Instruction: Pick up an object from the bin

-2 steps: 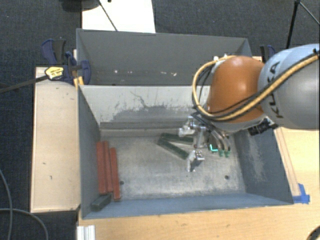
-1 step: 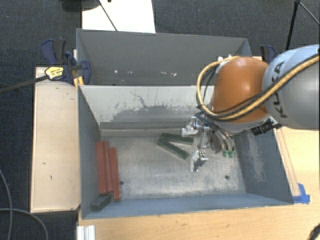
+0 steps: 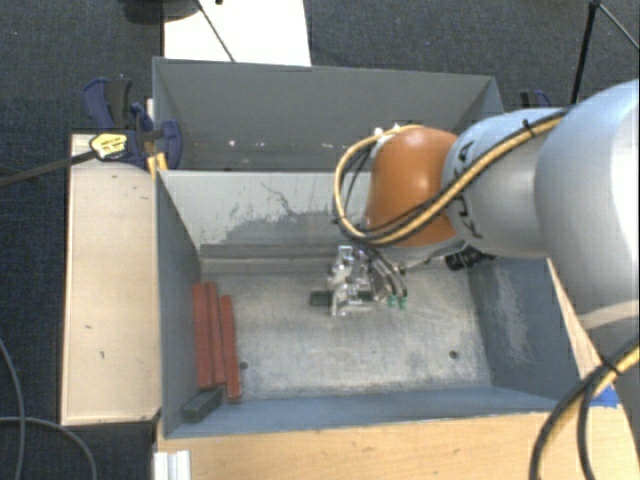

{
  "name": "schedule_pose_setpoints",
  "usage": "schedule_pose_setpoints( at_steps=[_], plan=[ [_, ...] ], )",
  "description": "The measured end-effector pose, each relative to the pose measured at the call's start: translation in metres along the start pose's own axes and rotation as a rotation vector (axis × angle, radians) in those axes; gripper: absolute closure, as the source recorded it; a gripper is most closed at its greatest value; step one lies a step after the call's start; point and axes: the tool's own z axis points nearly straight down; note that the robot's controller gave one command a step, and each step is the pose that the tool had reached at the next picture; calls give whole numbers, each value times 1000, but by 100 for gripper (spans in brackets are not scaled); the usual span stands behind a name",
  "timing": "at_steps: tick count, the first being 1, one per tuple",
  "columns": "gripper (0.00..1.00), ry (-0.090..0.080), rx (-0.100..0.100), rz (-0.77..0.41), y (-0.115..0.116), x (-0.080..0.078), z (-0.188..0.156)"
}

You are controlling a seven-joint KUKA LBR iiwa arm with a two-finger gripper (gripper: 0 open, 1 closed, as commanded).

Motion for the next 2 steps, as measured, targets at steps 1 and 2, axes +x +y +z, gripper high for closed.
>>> schedule_pose_setpoints(
  at_steps=[1,2],
  plan=[
    [100,0,0,1,0,0,0],
    [100,-10,-1,-151,14,13,-191]
  ],
)
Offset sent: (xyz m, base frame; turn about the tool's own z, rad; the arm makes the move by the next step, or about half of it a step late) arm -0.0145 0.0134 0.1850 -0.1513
